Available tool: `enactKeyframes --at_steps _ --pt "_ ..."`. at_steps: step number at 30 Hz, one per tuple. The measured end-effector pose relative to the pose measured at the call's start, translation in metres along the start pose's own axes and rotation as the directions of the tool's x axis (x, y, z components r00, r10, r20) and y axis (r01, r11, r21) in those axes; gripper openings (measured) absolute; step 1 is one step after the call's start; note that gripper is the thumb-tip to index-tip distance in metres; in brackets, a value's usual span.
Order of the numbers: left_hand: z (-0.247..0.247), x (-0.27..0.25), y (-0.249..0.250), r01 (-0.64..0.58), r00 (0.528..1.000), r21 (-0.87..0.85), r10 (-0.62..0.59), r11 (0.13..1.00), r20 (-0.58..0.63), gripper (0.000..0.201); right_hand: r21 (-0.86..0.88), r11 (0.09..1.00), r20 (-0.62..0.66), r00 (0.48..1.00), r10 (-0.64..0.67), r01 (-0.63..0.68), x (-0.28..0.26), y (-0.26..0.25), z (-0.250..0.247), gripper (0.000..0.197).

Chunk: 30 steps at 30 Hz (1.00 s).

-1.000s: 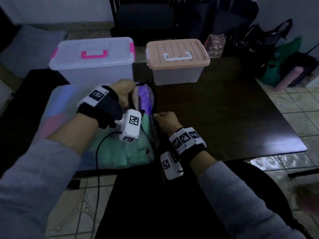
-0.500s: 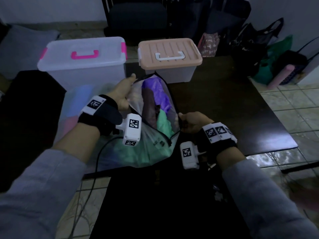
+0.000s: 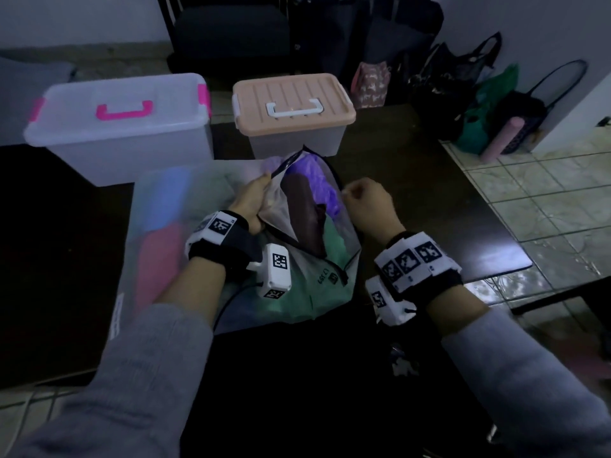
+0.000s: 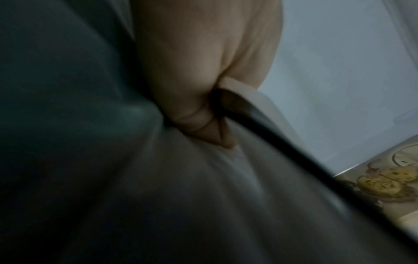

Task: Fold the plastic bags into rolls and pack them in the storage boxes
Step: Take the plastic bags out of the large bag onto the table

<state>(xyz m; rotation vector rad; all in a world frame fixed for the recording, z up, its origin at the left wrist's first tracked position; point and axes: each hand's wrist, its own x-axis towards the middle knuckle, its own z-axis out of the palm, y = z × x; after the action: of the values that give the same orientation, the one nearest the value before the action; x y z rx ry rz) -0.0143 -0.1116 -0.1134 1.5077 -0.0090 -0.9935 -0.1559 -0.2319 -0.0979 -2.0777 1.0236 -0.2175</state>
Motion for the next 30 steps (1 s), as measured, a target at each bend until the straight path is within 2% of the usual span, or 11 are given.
enactKeyframes --at_steps 2,4,9,11,13,16,17,21,25,27,30 --pt "-0.001 -0.001 0.000 0.003 1.000 -0.023 -0.003 1.000 0.000 0.043 0.160 0.985 0.171 0.985 0.031 -0.059 -0.007 -0.021 0.009 0.026" --pt "-0.002 -0.002 0.000 0.018 1.000 -0.057 -0.018 0.998 -0.001 0.046 0.159 0.972 0.326 0.938 0.117 -0.176 -0.011 -0.038 0.017 0.028" --pt "-0.003 -0.007 0.001 0.033 0.999 -0.092 -0.034 0.995 -0.012 0.060 0.288 0.874 0.465 0.855 0.230 -0.392 -0.003 -0.051 0.030 0.059" --pt "-0.002 -0.008 0.001 0.020 0.999 -0.113 -0.023 0.993 -0.029 0.064 0.345 0.828 0.506 0.831 0.233 -0.442 -0.002 -0.051 0.030 0.063" --pt "-0.001 -0.005 -0.001 0.005 1.000 -0.184 -0.007 0.983 -0.012 0.062 0.343 0.840 0.495 0.841 0.219 -0.421 -0.003 -0.050 0.031 0.070" --pt "0.001 -0.003 -0.001 0.013 0.998 -0.287 0.005 0.958 0.064 0.064 0.304 0.873 0.520 0.835 0.183 -0.380 0.004 -0.042 0.043 0.102" --pt "0.001 -0.004 -0.001 0.024 0.997 -0.294 -0.001 0.956 0.078 0.064 0.319 0.876 0.517 0.841 0.158 -0.360 0.005 -0.041 0.048 0.103" --pt "0.001 0.000 -0.002 0.033 0.997 -0.285 -0.013 0.958 0.073 0.063 0.428 0.848 0.400 0.907 0.134 -0.314 -0.011 -0.053 0.036 0.052" --pt "0.010 0.006 -0.007 0.018 0.998 -0.294 0.002 0.956 0.064 0.051 0.648 0.650 0.343 0.914 0.217 -0.398 0.008 -0.041 -0.012 0.029" --pt "0.016 0.012 -0.011 -0.021 1.000 -0.243 0.018 0.970 -0.016 0.045 0.670 0.620 0.316 0.913 0.260 -0.408 0.020 -0.030 -0.041 0.027" --pt "0.024 0.021 -0.016 -0.069 0.993 -0.186 0.049 0.980 -0.110 0.044 0.479 0.784 0.126 0.915 0.384 -0.395 0.039 0.000 -0.081 0.053"
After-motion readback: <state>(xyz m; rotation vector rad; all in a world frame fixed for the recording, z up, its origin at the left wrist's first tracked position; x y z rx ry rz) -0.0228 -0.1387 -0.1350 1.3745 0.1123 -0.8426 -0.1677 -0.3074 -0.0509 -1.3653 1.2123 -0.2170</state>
